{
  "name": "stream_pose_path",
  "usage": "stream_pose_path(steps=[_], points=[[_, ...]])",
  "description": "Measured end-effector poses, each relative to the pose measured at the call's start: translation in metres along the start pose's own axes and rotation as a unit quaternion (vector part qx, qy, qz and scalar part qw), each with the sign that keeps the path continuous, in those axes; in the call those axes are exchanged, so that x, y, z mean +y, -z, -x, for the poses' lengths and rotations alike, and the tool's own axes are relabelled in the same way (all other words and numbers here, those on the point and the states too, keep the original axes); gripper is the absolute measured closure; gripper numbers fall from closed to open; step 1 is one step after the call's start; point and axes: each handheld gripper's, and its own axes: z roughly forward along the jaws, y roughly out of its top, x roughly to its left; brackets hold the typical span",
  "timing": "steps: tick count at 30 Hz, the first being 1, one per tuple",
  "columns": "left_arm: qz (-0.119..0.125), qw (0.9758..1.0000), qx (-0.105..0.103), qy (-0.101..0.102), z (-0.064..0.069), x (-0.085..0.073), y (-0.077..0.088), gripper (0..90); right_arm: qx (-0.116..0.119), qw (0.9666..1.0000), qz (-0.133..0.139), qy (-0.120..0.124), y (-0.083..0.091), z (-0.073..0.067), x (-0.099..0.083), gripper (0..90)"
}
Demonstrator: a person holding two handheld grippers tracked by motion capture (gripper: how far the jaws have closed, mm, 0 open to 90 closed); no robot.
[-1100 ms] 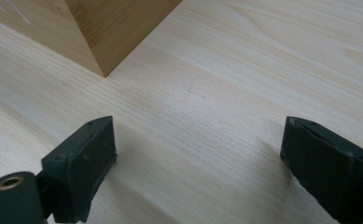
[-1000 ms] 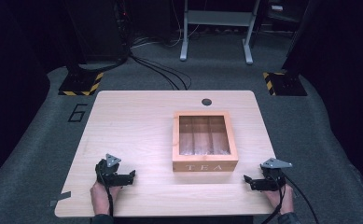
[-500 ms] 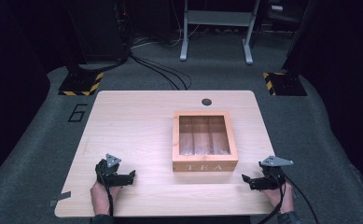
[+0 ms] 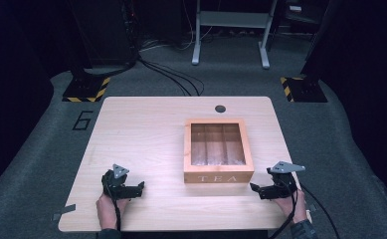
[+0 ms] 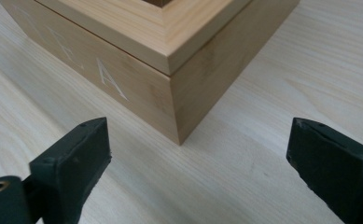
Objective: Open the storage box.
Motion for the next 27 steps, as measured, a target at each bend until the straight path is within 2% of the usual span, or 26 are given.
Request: stream_pose_path(steps=[6,7,9,10,11,13,14,15,16,17,18,19,23,27], points=[[0.0,1.0,0.0,0.0,0.0,0.0,-0.0001,0.4,0.009,0.9999,0.012,-0.001,-0.0009,-0.0021,0.005,17.7],[0.0,1.0,-0.001,0.0,0.0,0.0,0.0,0.4,0.01,0.9998,0.017,0.002,-0.0001,-0.0031,0.0064,28.1],[0.001,1.0,0.0,0.0,0.0,0.0,-0.0002,0.4,0.01,0.9998,0.017,0.005,0.0002,-0.0033,0.0071,31.4],[0.0,1.0,0.0,0.001,0.0001,0.0,-0.0001,0.4,0.012,0.9997,0.02,0.006,0.0004,-0.0038,0.0079,37.0],[0.0,1.0,0.0,0.001,0.0001,0.0,-0.0001,0.4,0.011,0.9996,0.024,0.006,0.0015,-0.0052,0.0094,48.4],[0.0,1.0,-0.001,0.0,0.0,0.0,-0.0001,0.4,0.017,0.9994,0.028,0.009,0.0023,-0.0052,0.0099,55.3],[0.0,1.0,-0.001,0.0,0.0,0.0,-0.0001,0.4,0.017,0.9994,0.028,0.009,0.0023,-0.0052,0.0099,55.3],[0.0,1.0,-0.001,0.0,0.0,0.0,-0.0001,0.4,0.015,0.9995,0.027,0.008,0.0031,-0.0063,0.0103,64.5],[0.0,1.0,-0.001,0.0,0.0,0.0,-0.0001,0.4,0.015,0.9995,0.027,0.008,0.0031,-0.0063,0.0103,64.5],[0.0,1.0,-0.001,0.0,0.0,0.0,0.0,0.5,0.021,0.9992,0.031,0.01,0.0029,-0.0062,0.0104,70.1],[0.0,1.0,-0.001,0.0,0.0,0.0,0.0,0.5,0.021,0.9992,0.031,0.01,0.0029,-0.0062,0.0104,70.1],[0.0,1.0,-0.001,0.0,0.0,0.0,0.0,0.5,0.026,0.9989,0.036,0.012,0.0028,-0.0067,0.0104,74.3],[0.0,1.0,-0.001,0.0,-0.0001,0.0,0.0,0.5,0.026,0.999,0.033,0.012,0.0043,-0.0076,0.01,77.6],[0.001,1.0,0.0,0.0,-0.0001,0.0001,-0.0001,0.5,0.026,0.9986,0.046,0.009,0.0078,-0.0068,0.0084,83.2]])
